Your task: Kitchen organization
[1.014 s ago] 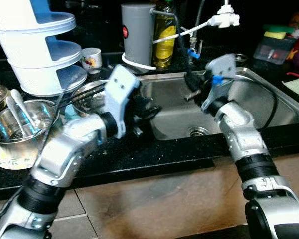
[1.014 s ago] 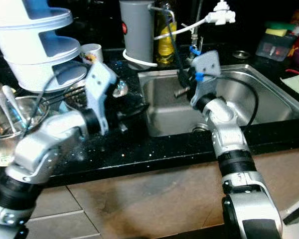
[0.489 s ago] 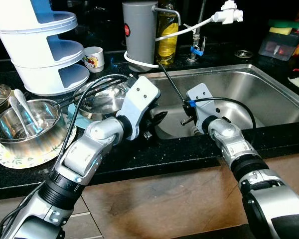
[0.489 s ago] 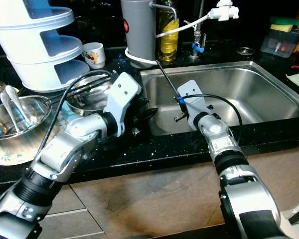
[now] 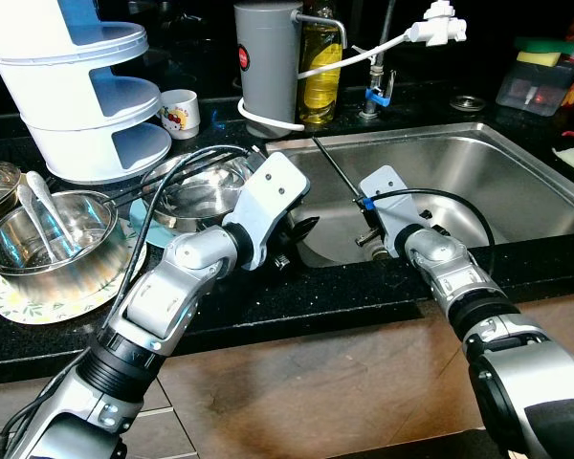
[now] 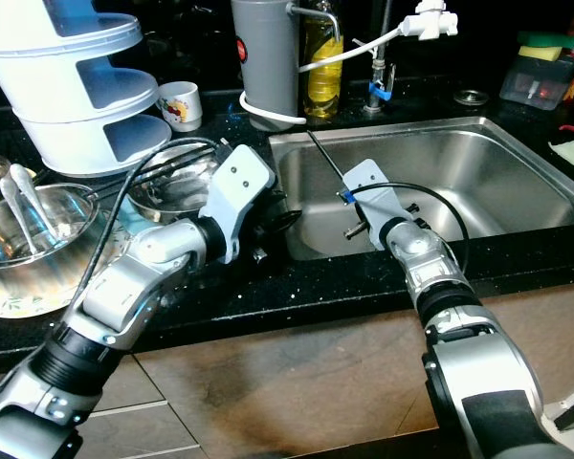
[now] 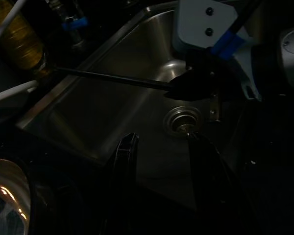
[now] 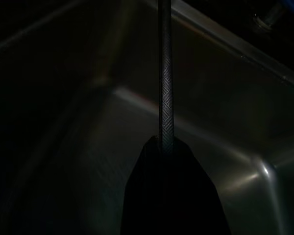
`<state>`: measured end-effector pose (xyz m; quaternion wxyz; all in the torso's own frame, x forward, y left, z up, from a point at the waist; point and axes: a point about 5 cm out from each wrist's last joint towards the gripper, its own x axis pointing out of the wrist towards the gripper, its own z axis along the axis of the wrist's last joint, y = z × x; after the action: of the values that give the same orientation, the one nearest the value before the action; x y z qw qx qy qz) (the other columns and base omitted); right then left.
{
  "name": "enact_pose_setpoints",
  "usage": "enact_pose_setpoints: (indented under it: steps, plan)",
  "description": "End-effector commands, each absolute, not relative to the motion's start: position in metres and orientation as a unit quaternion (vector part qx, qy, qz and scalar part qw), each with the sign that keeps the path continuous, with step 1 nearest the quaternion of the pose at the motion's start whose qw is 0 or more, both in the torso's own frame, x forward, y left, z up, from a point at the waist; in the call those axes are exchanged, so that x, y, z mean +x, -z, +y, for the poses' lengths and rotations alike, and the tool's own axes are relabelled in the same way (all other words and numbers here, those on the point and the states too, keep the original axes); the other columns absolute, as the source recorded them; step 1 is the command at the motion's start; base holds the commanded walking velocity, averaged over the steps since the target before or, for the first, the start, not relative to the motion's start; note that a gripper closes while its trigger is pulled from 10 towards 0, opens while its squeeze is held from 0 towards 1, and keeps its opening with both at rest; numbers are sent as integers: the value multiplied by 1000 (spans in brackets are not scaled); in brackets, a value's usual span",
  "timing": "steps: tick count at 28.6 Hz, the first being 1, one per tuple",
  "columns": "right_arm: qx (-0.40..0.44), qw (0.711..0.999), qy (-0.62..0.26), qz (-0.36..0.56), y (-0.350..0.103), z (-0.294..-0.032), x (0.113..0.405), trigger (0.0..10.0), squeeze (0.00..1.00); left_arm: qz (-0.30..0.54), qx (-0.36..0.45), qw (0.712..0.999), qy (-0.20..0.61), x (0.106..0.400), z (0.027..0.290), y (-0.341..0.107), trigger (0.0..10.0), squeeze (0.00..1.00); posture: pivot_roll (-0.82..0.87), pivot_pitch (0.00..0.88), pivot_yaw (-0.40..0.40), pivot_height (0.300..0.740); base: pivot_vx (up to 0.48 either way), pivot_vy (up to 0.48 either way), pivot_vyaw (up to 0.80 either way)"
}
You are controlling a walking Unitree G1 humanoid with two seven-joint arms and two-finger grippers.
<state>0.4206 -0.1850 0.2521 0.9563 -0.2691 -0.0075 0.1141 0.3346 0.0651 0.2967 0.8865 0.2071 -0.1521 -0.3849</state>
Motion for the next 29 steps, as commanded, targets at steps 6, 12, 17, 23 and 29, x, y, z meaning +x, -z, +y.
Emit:
enact_pose_setpoints:
  steps: [6, 12, 17, 23, 29]
  plan:
    - [-270, 957, -104, 24, -244, -193, 420, 10000, 129, -151, 221, 880, 392, 335, 63, -293, 10000, 0, 50, 184, 33, 740, 0, 0, 0]
    - [-258, 962, -90, -2, -256, -193, 422, 10000, 0, -181, 153, 888, 394, 332, 66, -313, 10000, 0, 51, 181, 29, 740, 0, 0, 0]
    - [-235, 968, -83, -31, -270, -192, 423, 10000, 0, -203, 89, 894, 389, 328, 76, -330, 10000, 0, 54, 179, 22, 740, 0, 0, 0]
    - [-215, 971, -84, -67, -283, -188, 423, 10000, 0, -229, 59, 900, 365, 324, 91, -345, 10000, 0, 53, 177, 15, 740, 0, 0, 0]
    - [-173, 970, -107, -133, -303, -179, 421, 10000, 0, -259, 38, 909, 324, 322, 113, -369, 10000, 0, 53, 174, 6, 740, 0, 0, 0]
